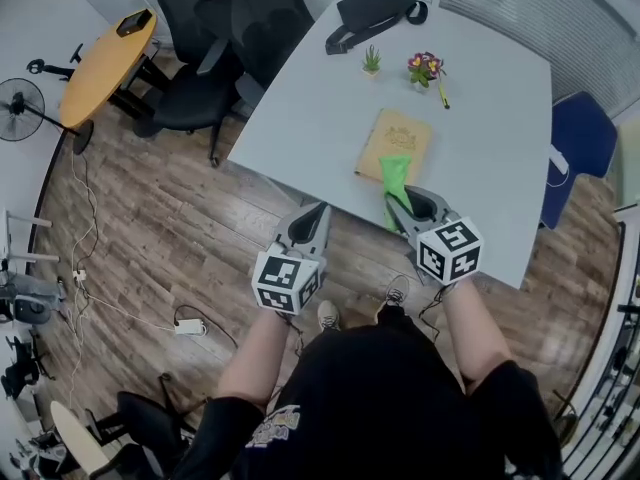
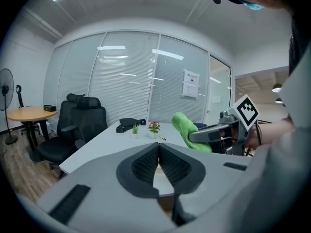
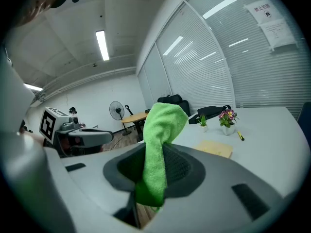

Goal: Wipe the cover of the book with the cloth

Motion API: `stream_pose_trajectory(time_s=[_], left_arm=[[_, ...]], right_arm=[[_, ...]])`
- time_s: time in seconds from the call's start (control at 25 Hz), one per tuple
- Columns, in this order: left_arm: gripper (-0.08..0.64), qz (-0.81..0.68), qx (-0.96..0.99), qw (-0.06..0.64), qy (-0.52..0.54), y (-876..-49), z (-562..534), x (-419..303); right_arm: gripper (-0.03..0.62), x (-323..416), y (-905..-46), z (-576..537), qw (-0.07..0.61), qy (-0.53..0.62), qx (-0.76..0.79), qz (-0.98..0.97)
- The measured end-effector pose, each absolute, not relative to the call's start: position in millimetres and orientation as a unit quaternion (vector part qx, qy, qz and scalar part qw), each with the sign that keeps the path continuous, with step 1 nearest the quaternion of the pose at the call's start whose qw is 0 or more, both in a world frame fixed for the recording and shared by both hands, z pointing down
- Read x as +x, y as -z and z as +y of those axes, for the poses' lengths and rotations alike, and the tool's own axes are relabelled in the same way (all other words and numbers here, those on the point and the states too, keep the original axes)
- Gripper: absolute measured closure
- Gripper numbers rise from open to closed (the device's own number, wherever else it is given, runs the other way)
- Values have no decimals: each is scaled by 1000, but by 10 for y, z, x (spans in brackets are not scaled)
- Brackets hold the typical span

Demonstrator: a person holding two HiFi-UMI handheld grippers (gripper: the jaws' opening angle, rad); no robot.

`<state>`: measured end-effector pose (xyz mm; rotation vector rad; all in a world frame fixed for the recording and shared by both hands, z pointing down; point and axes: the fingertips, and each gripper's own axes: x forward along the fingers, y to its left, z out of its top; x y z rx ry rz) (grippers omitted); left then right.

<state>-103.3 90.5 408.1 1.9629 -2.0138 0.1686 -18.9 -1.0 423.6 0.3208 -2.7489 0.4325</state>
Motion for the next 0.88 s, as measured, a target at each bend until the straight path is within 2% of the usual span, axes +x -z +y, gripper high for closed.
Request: stream_pose_trajectory(time_s=[0.32,0.88], left_arm=[[554,-655,738,155,-53,-4078,1319,-1156],[554,-557,817,141,-50,-4043,1394,-384]], right_arm=[[492,-177,-4229,560,168,-147,183,-957],[492,910,-4155,922,154,-150,323,-922]])
